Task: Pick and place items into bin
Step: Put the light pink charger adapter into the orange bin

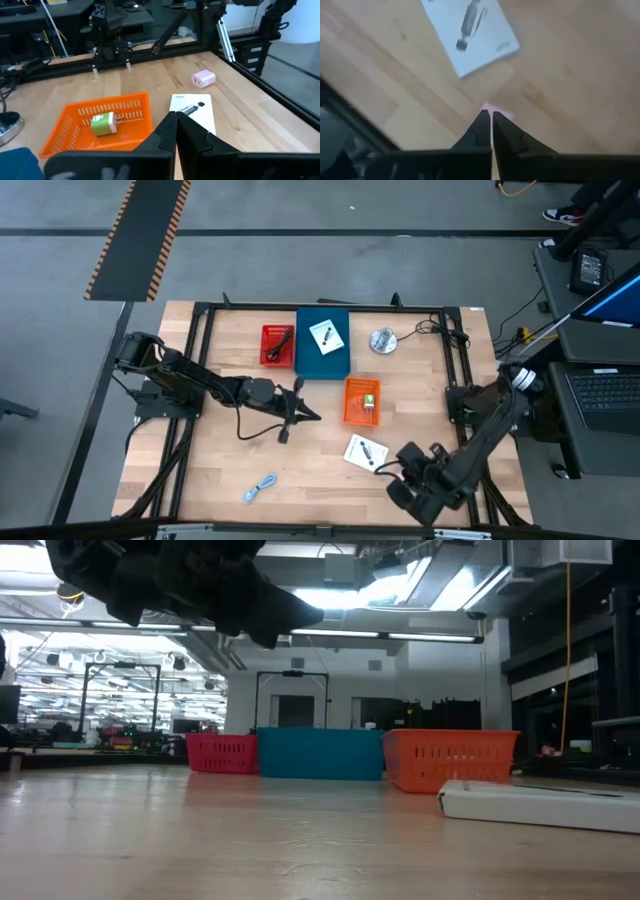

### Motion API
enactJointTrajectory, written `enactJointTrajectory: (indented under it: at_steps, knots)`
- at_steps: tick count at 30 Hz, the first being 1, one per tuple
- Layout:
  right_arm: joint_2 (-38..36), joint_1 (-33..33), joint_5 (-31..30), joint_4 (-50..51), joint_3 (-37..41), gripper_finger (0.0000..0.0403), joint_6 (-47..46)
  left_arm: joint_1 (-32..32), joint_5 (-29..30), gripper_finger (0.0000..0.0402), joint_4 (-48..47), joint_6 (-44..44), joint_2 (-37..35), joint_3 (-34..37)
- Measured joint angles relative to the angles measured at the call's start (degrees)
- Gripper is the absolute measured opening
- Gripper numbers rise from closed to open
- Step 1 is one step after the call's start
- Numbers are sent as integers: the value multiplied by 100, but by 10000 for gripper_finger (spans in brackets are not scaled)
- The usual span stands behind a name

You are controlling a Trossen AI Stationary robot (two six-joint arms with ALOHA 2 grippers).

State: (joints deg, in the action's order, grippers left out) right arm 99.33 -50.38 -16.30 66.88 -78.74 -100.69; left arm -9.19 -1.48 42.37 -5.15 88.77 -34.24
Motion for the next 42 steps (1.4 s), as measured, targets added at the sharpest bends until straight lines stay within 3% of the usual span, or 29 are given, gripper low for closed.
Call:
enactJointTrajectory:
  at_steps: [14, 32, 37, 42]
  knots:
    - [458, -353, 399, -637, 5, 10, -605, -264, 2, 1, -58, 9, 0, 0]
    - [689, -355, 408, -740, 37, 205, -1019, -514, 17, 4, -215, 275, 0, 0]
    - [792, -355, 397, -679, 40, 232, -1027, -514, 17, 4, -213, 301, -1, 0]
    - [1029, -335, 394, -489, 40, 230, -1029, -514, 17, 1, -213, 308, 0, 0]
